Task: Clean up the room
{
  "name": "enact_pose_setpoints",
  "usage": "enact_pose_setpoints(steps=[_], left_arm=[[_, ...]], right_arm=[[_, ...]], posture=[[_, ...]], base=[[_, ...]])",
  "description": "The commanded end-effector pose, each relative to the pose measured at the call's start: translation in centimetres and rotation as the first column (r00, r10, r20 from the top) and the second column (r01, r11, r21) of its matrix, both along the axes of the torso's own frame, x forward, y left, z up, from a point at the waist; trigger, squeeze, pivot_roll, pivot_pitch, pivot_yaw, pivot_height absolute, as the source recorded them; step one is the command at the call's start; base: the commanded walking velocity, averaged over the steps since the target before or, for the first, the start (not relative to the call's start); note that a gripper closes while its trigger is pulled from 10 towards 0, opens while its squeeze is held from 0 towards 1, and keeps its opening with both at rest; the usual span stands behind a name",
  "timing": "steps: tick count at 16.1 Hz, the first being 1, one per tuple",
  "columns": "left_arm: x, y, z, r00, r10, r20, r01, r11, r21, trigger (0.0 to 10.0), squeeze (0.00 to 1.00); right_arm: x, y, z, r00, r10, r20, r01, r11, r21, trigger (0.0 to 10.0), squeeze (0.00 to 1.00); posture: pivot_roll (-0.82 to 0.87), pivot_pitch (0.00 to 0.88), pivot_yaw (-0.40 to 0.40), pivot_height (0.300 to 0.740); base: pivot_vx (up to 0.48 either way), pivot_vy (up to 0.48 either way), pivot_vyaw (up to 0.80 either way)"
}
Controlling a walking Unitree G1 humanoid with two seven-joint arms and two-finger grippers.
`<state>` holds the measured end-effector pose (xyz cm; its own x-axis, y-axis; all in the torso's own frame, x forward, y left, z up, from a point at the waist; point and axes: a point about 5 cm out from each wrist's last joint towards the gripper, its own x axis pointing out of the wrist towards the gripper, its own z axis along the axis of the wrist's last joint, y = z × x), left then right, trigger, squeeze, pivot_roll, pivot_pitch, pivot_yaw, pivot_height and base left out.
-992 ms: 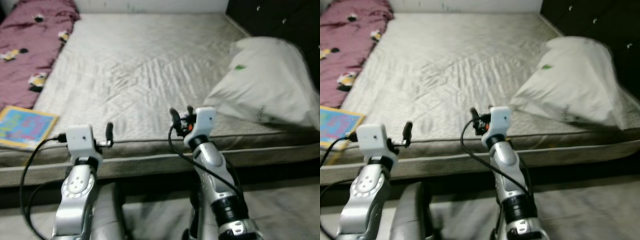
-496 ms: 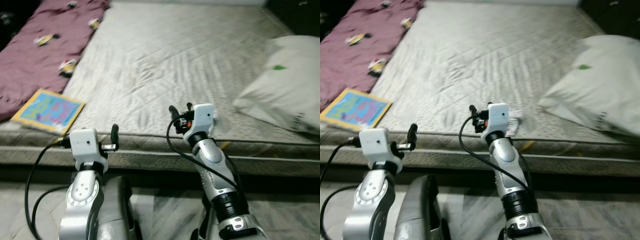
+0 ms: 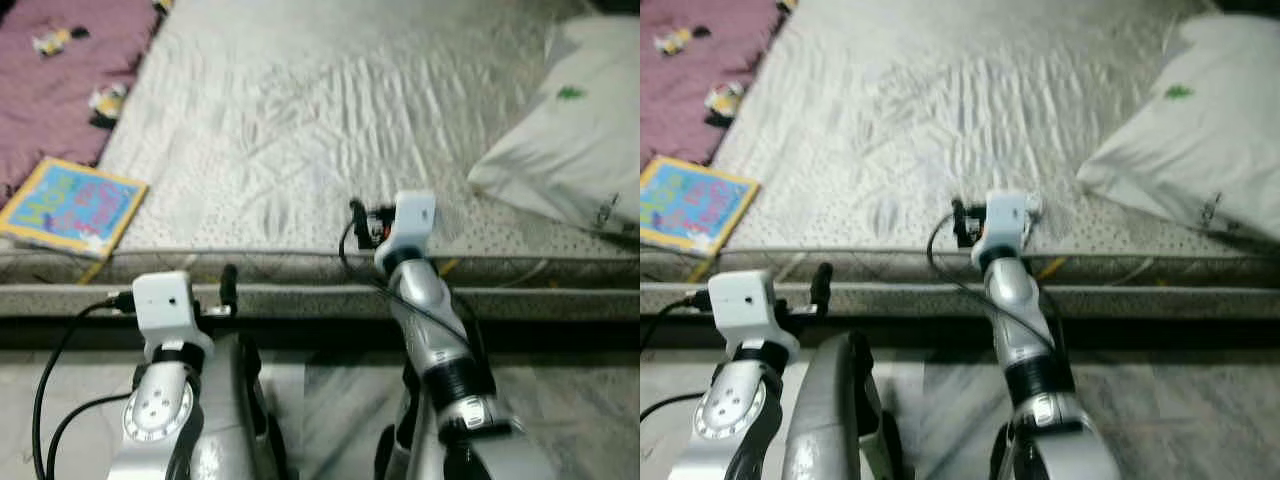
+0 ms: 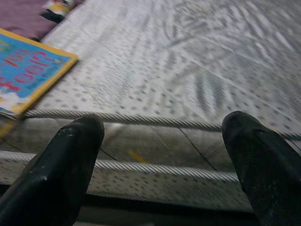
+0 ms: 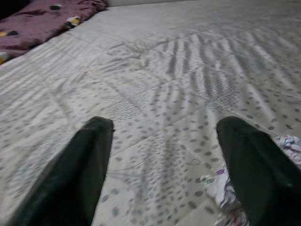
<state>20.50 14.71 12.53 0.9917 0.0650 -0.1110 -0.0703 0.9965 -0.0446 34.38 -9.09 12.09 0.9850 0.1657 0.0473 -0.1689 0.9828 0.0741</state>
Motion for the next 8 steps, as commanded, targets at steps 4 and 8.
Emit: enact_pose_setpoints(steps=[4, 8], left_arm=[[-1.1, 0.1, 0.5, 0.999, -0.001, -0.032, 0.002, 1.000, 0.011, 10.0, 0.00], [-1.9, -0.4, 0.5, 0.998, -0.009, -0.067, 0.010, 1.000, 0.006, 10.0, 0.00]], right_arm=[[1.6, 1.1, 0.6, 1.000, -0.005, -0.004, 0.005, 0.999, -0.042, 10.0, 1.00], [2.9, 2.8, 1.6, 0.998, -0.056, 0.011, 0.057, 0.985, -0.162, 10.0, 0.91]], posture=[[0.15, 0.292, 0.022, 0.515], [0.17, 0.316, 0.018, 0.515]], base=[[0.000, 0.000, 0.00], [0.000, 0.000, 0.00]])
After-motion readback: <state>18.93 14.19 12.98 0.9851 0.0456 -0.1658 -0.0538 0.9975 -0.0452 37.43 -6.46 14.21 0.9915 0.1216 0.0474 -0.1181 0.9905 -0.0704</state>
